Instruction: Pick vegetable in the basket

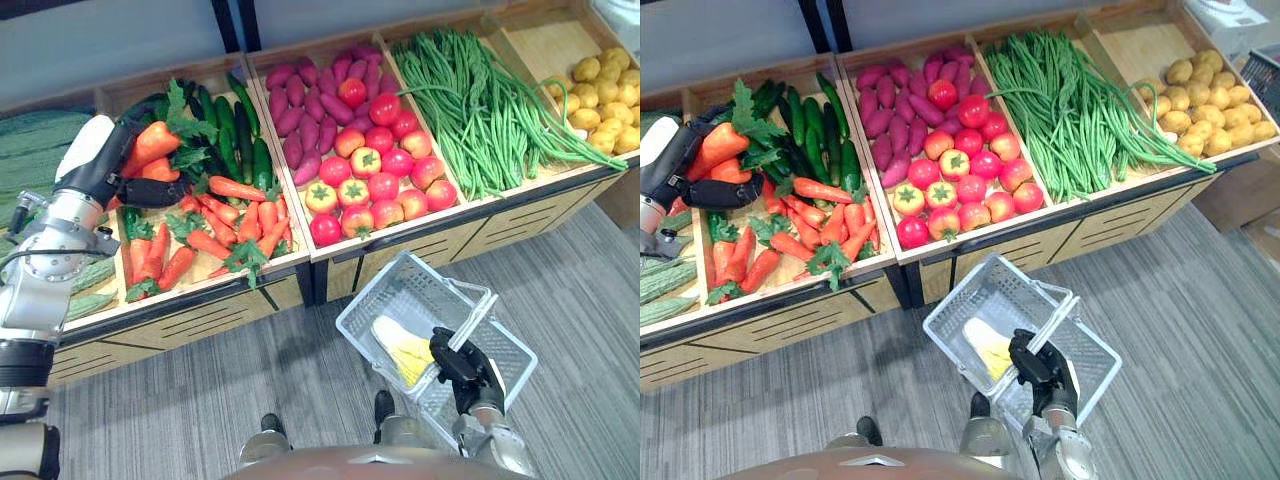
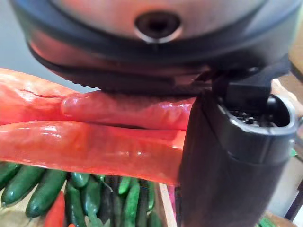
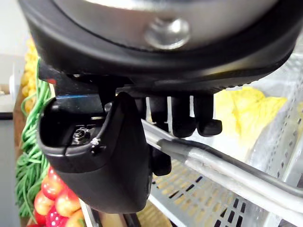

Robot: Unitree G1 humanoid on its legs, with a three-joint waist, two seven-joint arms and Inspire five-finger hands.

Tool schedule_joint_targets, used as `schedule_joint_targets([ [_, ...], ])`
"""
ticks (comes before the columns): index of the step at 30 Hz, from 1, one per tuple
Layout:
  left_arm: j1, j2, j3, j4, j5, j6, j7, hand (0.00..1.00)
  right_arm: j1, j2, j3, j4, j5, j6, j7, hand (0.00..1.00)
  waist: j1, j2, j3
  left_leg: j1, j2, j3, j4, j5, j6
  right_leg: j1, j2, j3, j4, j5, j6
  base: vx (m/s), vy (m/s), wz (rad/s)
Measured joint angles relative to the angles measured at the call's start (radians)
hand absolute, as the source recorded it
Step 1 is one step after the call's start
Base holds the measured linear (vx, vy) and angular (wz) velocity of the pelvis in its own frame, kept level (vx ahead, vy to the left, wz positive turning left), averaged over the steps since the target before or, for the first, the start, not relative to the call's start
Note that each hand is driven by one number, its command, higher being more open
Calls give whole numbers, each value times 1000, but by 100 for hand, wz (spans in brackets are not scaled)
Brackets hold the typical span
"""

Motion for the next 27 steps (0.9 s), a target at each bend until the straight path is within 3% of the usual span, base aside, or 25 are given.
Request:
schedule_joint_targets([
  [6, 56, -67, -3, -119, -69, 1, -21, 0, 33, 0, -18, -36, 0, 1, 1, 0, -3, -4, -39, 9, -14, -18, -16, 12, 12, 22, -9, -12, -18, 0, 0, -66, -4, 9],
  [12, 83, -90, -121, -214, -114, -4, -81, 0, 36, -5, -83, -38, 0, 2, 1, 0, -15, -5, -72, 34, -21, -2, -51, 35, 9, 28, -5, 7, -33, 6, 2, -69, -14, -8],
  [19, 81, -143, -201, -246, -152, -18, -89, 0, 44, -14, -94, -126, 0, 8, 5, 0, -64, -4, -77, 49, -23, 47, -56, 36, 8, 11, 2, 60, -38, 27, 3, -35, 0, -22],
  [27, 49, -204, -341, -250, -194, -19, -96, 0, 35, -90, -100, -185, 1, 12, 13, 0, -89, -11, -96, 55, -26, 80, -64, 35, 7, -9, 8, 98, -35, 35, 4, -10, -1, -10],
])
